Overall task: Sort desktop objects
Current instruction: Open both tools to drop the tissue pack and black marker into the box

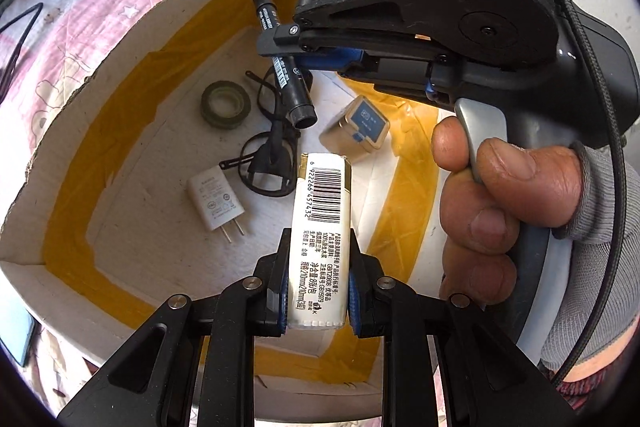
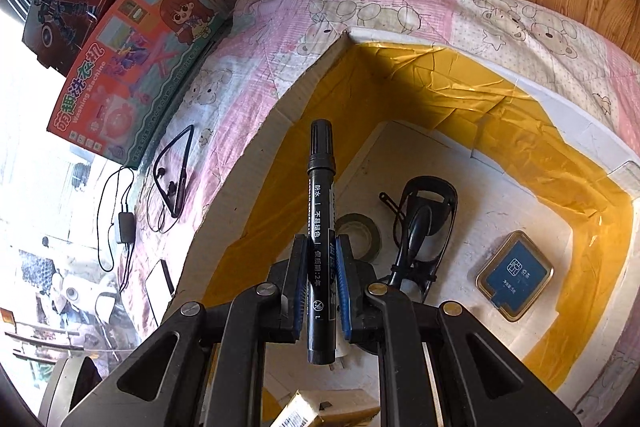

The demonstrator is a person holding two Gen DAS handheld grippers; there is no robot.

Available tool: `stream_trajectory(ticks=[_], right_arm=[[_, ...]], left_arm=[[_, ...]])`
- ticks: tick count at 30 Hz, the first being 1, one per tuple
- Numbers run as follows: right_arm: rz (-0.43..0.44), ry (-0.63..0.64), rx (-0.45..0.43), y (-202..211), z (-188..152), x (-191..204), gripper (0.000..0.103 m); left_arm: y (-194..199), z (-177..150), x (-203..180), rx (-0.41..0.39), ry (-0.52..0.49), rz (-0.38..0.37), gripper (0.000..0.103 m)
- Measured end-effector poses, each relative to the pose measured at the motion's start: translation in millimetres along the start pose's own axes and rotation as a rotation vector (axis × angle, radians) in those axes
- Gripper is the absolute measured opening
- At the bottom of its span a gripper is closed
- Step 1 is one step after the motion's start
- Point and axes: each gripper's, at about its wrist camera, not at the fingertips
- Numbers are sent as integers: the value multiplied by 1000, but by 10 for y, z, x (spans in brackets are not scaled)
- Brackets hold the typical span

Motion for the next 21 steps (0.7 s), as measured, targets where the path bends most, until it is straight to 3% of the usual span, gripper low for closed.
stream_trajectory(ticks=[16, 21], right_arm=[[-14, 44, 110, -272, 92, -43, 17], [-11, 52, 111, -229, 96, -64, 21]], left_arm=[[-64, 59, -29, 34, 17, 65, 24], [-36, 72, -41, 34, 25, 65, 32]])
Point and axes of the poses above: each gripper's, at about its wrist camera, not at the fingertips, and y roughly against the way its jaws point, x to its left, z to its top, and after that the axes turned 6 degrees about z, right-handed
